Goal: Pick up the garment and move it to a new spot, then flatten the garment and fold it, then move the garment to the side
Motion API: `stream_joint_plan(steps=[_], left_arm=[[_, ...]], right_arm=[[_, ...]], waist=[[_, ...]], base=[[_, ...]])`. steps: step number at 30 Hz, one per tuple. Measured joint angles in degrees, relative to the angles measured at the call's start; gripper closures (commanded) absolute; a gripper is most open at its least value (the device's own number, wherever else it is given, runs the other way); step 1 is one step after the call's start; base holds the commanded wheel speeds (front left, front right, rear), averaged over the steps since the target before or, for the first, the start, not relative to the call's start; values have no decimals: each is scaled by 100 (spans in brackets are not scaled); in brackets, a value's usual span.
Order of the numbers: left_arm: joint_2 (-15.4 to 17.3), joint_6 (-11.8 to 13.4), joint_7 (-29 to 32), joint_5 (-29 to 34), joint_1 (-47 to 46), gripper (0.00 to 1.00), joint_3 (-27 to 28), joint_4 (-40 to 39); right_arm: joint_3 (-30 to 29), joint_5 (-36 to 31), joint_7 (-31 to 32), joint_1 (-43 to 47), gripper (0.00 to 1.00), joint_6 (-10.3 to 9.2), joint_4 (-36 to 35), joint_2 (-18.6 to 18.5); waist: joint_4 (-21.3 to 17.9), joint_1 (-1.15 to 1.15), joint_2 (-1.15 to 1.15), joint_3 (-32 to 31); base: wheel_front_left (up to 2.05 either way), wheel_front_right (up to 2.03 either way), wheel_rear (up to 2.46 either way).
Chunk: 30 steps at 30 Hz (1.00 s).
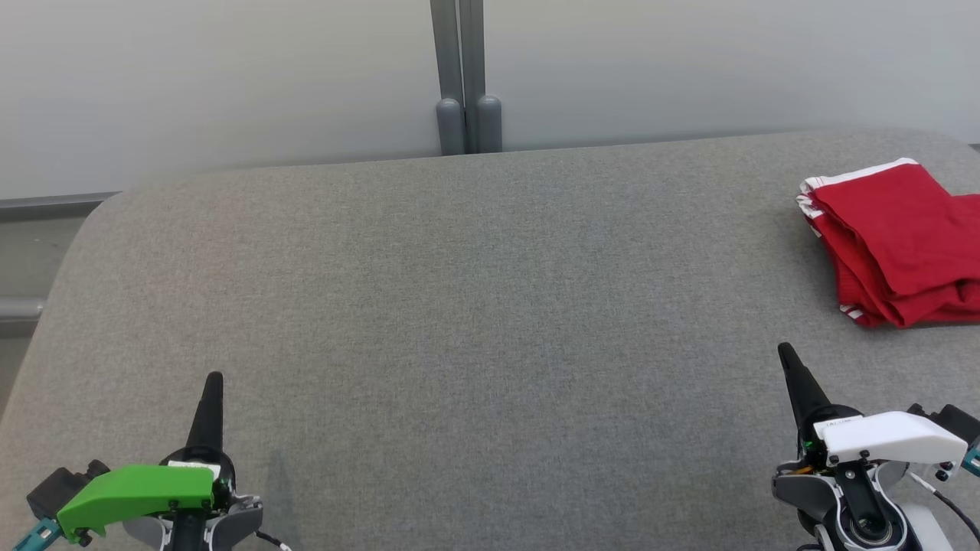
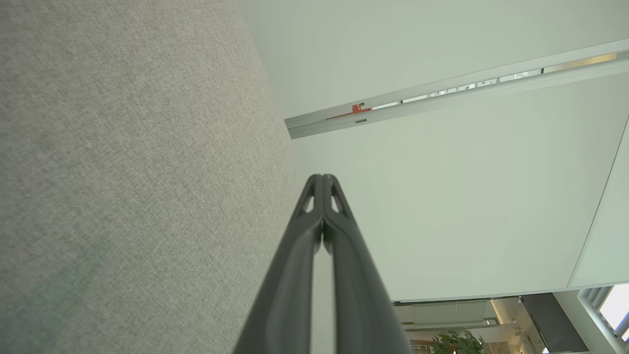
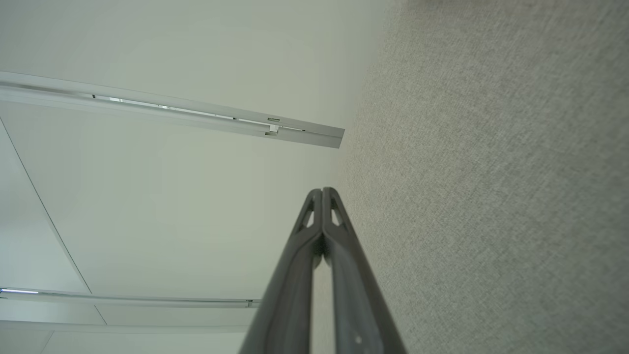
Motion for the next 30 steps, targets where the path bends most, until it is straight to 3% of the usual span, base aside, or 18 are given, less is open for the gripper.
stream_joint_plan(steps=[30], left_arm=[[-19,-175,348,-1149,-174,100,208,2]], right_arm=[[-242,1283,358,-41,100,0,-54,10]], waist=[[34,0,0,17]], base=[[0,0,0]])
